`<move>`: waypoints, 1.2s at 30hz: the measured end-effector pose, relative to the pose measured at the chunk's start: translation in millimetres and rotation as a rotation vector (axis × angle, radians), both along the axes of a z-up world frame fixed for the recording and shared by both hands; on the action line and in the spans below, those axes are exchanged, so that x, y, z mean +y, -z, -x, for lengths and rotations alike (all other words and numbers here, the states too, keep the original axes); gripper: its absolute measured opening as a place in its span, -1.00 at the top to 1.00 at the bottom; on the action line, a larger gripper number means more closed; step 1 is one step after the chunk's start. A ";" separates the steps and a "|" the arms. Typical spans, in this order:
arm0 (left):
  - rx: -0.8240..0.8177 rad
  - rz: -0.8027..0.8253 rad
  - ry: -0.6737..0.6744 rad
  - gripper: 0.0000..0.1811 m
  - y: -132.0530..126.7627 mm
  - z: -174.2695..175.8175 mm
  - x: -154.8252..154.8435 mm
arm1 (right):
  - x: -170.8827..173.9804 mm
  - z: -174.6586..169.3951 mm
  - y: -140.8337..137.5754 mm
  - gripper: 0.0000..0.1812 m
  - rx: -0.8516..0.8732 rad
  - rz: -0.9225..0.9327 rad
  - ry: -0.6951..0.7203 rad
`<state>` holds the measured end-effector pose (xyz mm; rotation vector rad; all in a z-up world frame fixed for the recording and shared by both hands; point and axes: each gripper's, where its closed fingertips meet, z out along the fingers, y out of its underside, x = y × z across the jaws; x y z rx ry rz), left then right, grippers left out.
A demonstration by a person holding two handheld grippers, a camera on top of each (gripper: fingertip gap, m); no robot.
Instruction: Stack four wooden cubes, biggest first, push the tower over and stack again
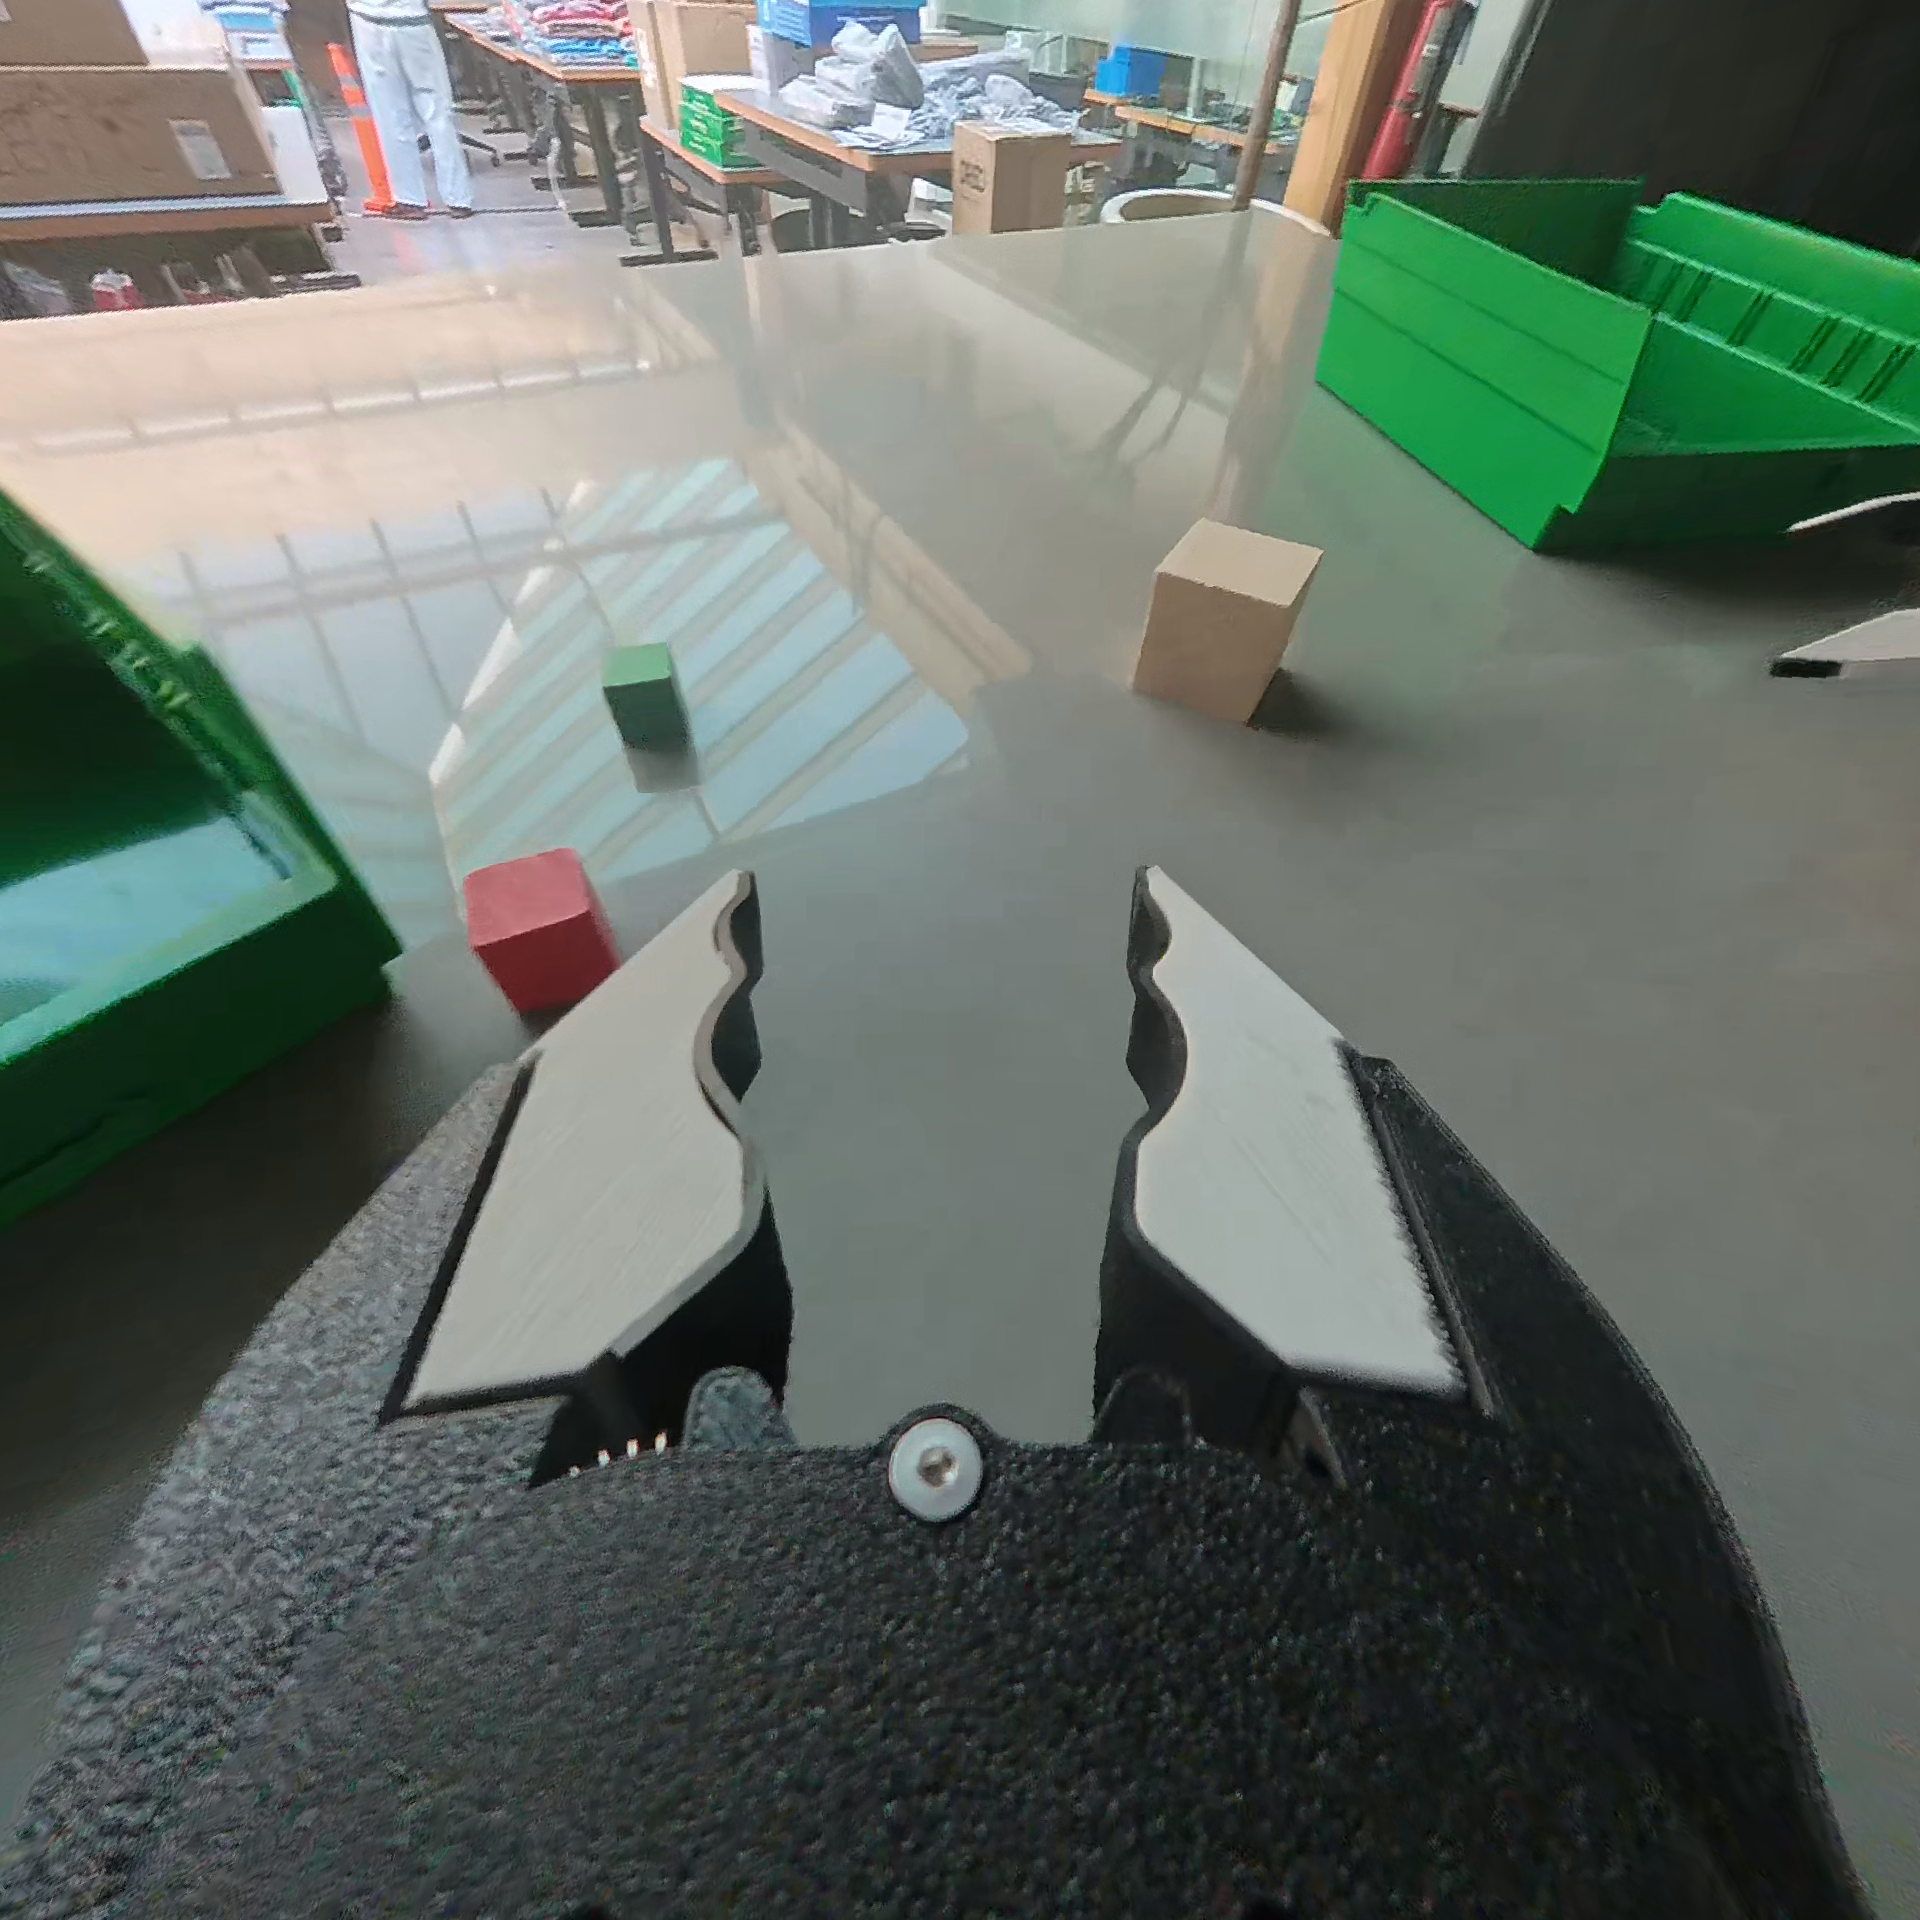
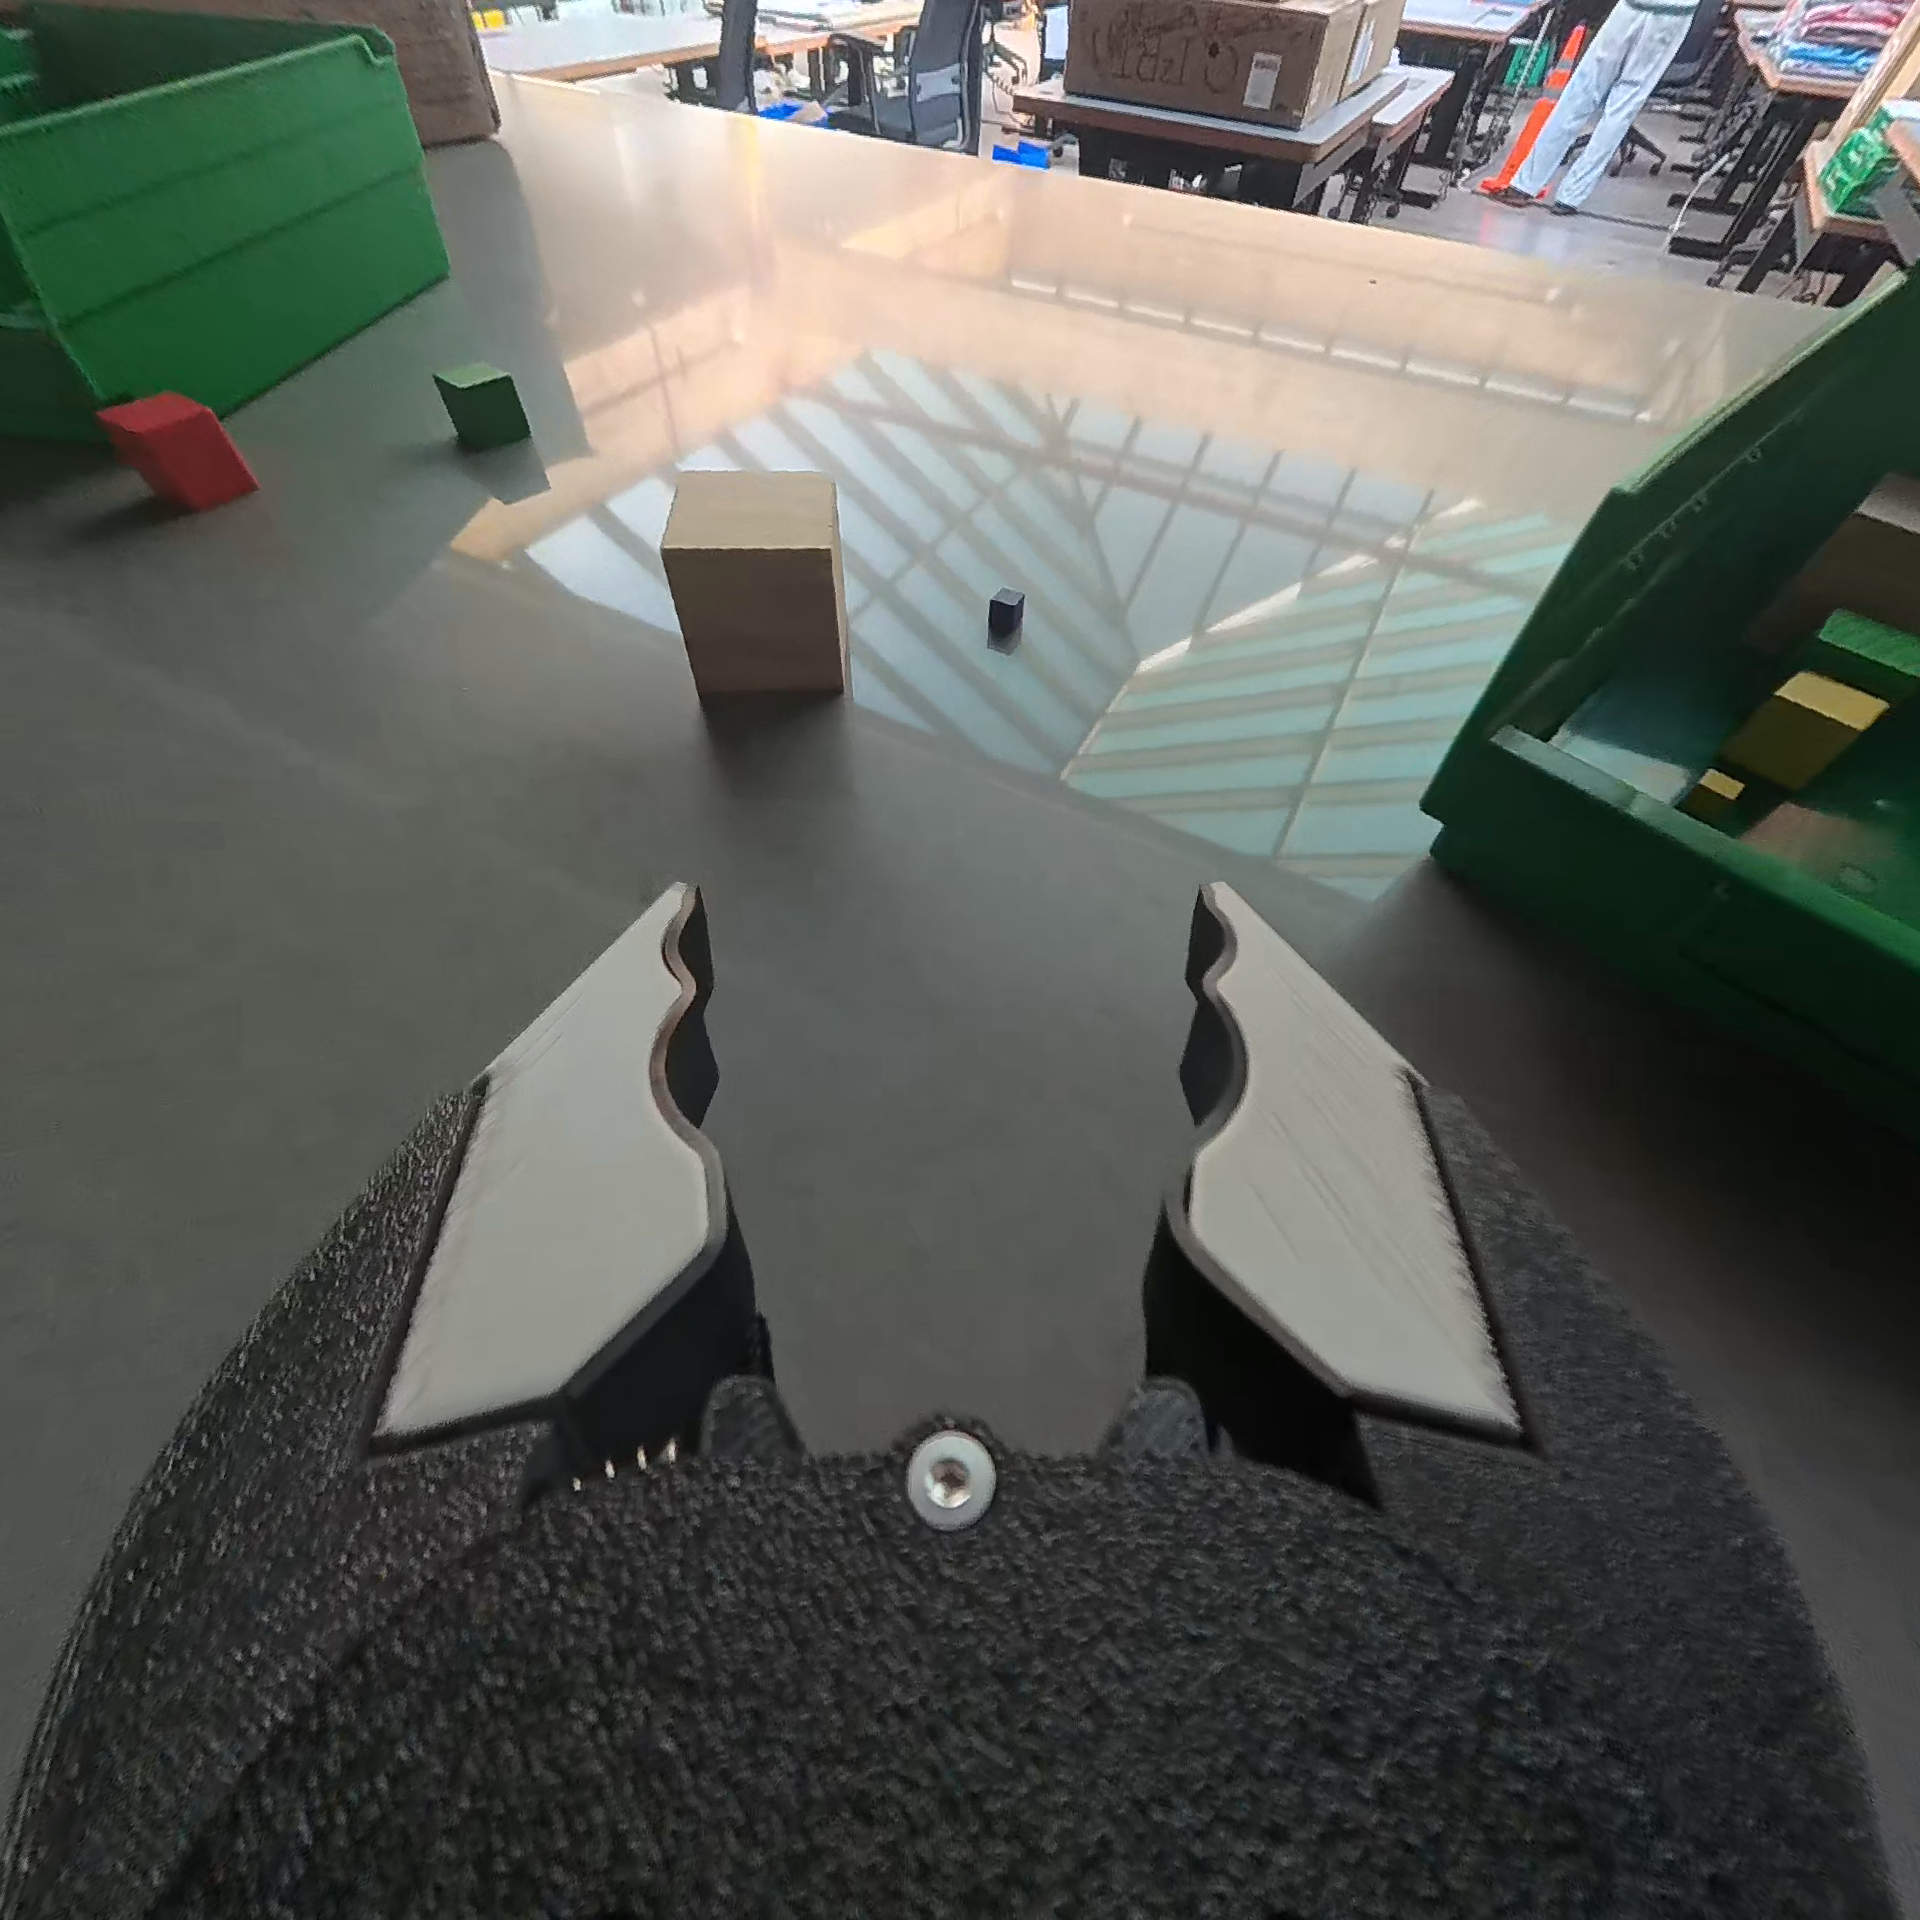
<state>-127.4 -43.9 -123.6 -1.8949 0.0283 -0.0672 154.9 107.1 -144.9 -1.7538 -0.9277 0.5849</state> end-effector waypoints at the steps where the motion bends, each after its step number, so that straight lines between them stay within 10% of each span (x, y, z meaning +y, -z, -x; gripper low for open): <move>1: 0.001 0.000 0.023 0.22 -0.2 -5.4 5.2 | 0.8 -1.8 -0.8 -0.01 -0.001 -0.005 -0.001; 20: 0.167 0.381 0.370 -0.06 60.6 -121.8 191.6 | -23.6 8.3 -1.8 0.10 0.024 -0.003 -0.143; 28: 0.364 0.855 0.511 0.05 73.2 -120.4 195.8 | -20.9 7.8 -4.9 0.14 0.059 0.009 -0.135; 36: 0.425 0.988 0.640 0.32 81.2 -122.4 188.3 | -20.7 5.0 -11.7 0.17 0.095 -0.020 -0.121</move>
